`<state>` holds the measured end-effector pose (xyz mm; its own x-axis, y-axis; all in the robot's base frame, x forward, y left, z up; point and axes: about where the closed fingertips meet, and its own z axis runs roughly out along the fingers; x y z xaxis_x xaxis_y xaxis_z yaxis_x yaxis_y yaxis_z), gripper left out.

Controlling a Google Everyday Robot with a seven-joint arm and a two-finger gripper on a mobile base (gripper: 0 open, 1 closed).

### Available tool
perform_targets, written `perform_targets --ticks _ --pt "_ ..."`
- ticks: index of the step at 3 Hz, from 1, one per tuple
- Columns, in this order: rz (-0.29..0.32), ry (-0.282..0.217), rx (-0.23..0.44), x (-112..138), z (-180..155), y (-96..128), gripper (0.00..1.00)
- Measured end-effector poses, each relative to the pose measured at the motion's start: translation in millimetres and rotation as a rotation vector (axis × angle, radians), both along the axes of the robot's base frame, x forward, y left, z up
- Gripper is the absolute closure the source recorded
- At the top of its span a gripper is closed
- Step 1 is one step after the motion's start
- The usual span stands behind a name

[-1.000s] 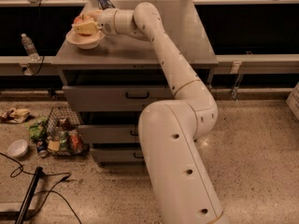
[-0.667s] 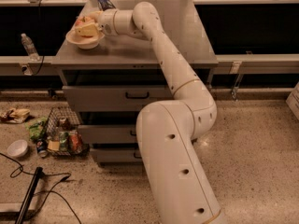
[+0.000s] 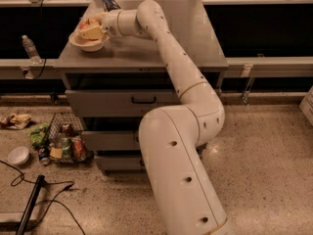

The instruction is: Place apple into paper bowl

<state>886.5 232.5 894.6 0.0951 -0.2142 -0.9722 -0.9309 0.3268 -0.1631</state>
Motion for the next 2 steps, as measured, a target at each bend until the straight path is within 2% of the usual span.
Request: perform_targets --ticks 1,2 --pt "-0.008 0.026 0.008 1 1 -4 0.0" --pt "-0.062 0.025 0.005 12 12 -27 0.0"
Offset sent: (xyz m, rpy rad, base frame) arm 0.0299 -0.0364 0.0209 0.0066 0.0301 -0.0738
